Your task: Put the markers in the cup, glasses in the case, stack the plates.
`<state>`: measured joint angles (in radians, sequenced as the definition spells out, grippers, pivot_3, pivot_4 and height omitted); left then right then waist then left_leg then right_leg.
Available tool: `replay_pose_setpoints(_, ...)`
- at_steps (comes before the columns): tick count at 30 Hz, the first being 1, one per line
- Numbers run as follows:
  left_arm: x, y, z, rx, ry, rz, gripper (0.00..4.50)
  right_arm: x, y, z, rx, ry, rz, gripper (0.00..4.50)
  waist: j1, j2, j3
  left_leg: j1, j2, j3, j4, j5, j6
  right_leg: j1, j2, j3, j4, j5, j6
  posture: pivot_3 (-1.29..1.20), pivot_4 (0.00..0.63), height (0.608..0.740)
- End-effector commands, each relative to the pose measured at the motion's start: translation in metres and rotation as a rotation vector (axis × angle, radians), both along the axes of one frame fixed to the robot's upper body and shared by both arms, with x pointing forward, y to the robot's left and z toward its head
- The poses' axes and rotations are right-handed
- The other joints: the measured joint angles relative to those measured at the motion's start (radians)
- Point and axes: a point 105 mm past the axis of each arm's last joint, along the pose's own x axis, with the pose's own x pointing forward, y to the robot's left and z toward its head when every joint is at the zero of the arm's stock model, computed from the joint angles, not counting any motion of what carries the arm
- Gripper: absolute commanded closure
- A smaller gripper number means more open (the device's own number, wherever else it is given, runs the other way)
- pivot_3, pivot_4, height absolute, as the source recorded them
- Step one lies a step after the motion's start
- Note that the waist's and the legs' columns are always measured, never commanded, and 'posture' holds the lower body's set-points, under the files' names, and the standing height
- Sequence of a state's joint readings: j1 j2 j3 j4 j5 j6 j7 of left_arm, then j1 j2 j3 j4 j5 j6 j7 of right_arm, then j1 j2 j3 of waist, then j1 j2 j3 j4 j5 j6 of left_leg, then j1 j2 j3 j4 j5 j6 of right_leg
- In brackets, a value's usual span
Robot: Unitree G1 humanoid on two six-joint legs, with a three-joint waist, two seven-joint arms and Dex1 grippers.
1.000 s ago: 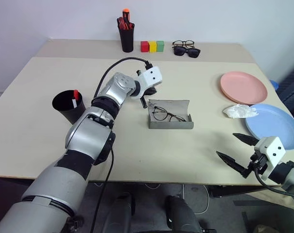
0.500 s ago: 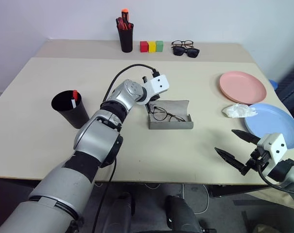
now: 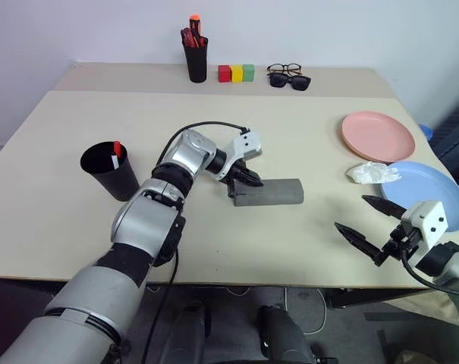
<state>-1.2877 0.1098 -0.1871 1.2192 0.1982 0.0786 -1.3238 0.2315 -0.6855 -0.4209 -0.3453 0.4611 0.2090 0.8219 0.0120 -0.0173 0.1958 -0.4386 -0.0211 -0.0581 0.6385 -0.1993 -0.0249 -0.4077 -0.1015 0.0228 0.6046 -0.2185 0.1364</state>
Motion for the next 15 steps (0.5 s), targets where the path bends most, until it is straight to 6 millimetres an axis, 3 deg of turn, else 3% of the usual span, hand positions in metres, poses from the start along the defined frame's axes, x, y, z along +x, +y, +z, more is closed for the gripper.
replay_pose_setpoints(1,-0.01,-0.004,-0.017,0.045,0.032,-0.044,4.47,0.005,-0.006,0.005,-0.025,-0.026,-0.034,0.0,0.001,0.0,0.0,0.0,0.0,0.0,0.0,0.0,0.0,0.0,0.0,0.0,0.0,0.0,0.0,0.0,0.15,0.74)
replay_pose_setpoints(5,-0.008,-0.009,-0.006,-0.027,-0.01,-0.032,4.47,0.015,-0.022,0.008,-0.061,-0.058,-0.128,0.0,0.0,0.001,-0.001,0.001,0.0,0.0,0.001,0.0,0.0,0.002,0.0,0.0,0.0,-0.001,-0.001,0.0,0.15,0.74)
replay_pose_setpoints(9,-0.011,-0.022,0.046,-0.259,-0.122,-0.062,4.47,0.023,-0.04,0.007,-0.085,-0.047,-0.218,0.0,0.0,0.001,0.0,0.002,0.0,0.0,0.002,0.0,0.0,0.002,0.0,0.0,0.001,-0.001,-0.002,0.0,0.15,0.74)
replay_pose_setpoints(12,-0.026,-0.029,0.064,-0.35,-0.17,-0.112,4.47,0.028,-0.055,0.002,-0.105,-0.03,-0.283,0.0,0.0,0.001,0.0,0.001,0.0,0.0,0.003,0.0,0.0,0.0,0.0,0.001,0.005,-0.001,-0.001,0.0,0.15,0.74)
replay_pose_setpoints(15,-0.055,-0.032,0.071,-0.432,-0.053,-0.21,3.64,0.034,-0.072,-0.009,-0.142,0.003,-0.356,0.0,-0.004,0.002,-0.001,0.002,0.0,0.0,0.003,0.0,0.0,0.0,0.0,0.001,0.007,-0.001,-0.002,0.0,0.15,0.74)
